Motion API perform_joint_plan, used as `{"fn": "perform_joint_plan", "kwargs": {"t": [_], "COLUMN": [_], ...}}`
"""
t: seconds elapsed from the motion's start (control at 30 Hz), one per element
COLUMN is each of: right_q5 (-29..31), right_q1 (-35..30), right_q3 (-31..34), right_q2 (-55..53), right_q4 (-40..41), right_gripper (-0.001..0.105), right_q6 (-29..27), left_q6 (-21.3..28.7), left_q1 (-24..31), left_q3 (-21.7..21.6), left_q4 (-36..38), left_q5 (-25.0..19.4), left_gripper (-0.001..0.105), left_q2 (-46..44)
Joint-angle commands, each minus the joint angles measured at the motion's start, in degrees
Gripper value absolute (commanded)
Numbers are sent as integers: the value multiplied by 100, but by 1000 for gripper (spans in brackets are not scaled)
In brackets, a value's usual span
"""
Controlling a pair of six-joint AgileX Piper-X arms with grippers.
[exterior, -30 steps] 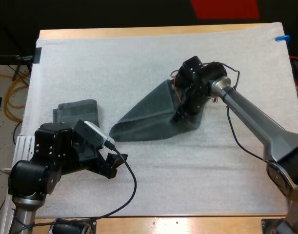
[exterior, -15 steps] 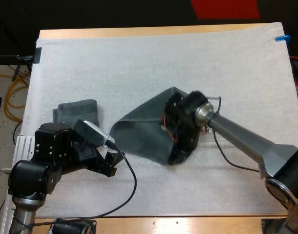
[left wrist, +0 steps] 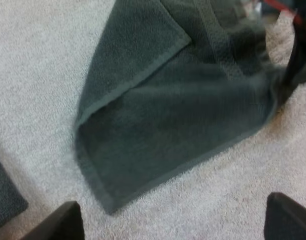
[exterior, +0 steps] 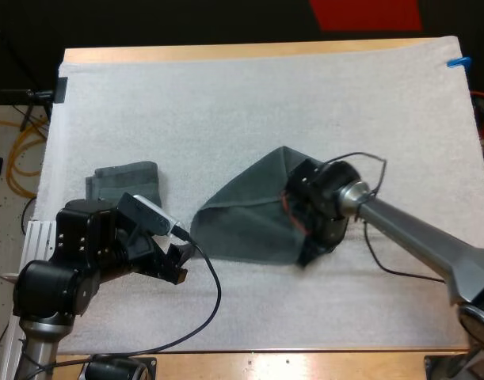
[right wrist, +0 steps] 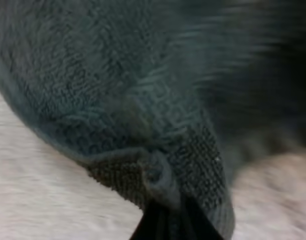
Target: Pick towel from pile fold and stack
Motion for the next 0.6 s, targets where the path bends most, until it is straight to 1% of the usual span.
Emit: {"fn": "perform_joint_plan", "kwargs": {"t": [0.0, 0.17, 0.27, 0.37, 0.4, 0.43, 0.47, 0.5, 0.57], "right_q5": [191, 222, 222, 222, 222, 222, 222, 222, 196], "right_q1": [-104, -177, -177, -177, -177, -177, -177, -177, -171], "right_q3": [8, 8, 8, 8, 8, 8, 8, 8, 31], "right_q2": [-155, -654, -958, -1221, -1300, -1363, -1419, -1497, -1607], "right_q4": [111, 296, 301, 339, 387, 443, 501, 573, 628], "right_gripper": [0, 1, 16, 47, 59, 68, 72, 73, 71], "right_q6": [-5, 212, 270, 372, 379, 380, 380, 387, 427], "left_q6": [32, 32, 32, 32, 32, 32, 32, 32, 32], "left_q1": [-26, -26, -26, -26, -26, -26, -26, -26, -26], "left_q3": [-28, -28, -28, -28, -28, -28, -28, -28, -28], "left_q4": [-37, -37, -37, -37, -37, -37, -37, -37, -37], "left_q5": [-65, -65, -65, -65, -60, -54, -53, -53, -53], "left_gripper": [71, 71, 71, 71, 71, 71, 71, 71, 71], "left_q2": [-14, -14, -14, -14, -14, -14, -14, -14, -14]}}
